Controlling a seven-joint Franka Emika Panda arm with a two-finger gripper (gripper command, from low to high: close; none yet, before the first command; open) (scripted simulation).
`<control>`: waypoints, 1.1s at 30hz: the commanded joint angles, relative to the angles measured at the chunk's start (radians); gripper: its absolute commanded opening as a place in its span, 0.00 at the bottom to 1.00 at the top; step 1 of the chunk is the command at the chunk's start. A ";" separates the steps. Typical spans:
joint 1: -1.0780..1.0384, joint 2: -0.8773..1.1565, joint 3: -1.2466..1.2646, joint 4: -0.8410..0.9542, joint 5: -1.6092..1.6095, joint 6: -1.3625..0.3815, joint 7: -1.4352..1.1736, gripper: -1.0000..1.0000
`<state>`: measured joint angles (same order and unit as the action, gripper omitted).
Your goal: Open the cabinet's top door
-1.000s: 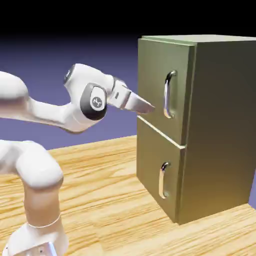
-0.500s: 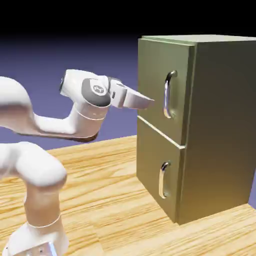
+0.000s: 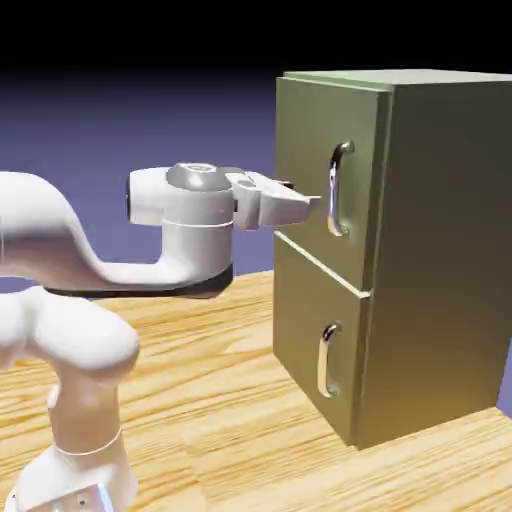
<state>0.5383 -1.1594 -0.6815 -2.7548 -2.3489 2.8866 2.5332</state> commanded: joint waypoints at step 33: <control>-0.198 -0.198 0.510 -0.251 0.508 -0.408 -0.048 0.00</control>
<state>0.3402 -1.3576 -0.1719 -3.0054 -1.8418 2.4799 2.4851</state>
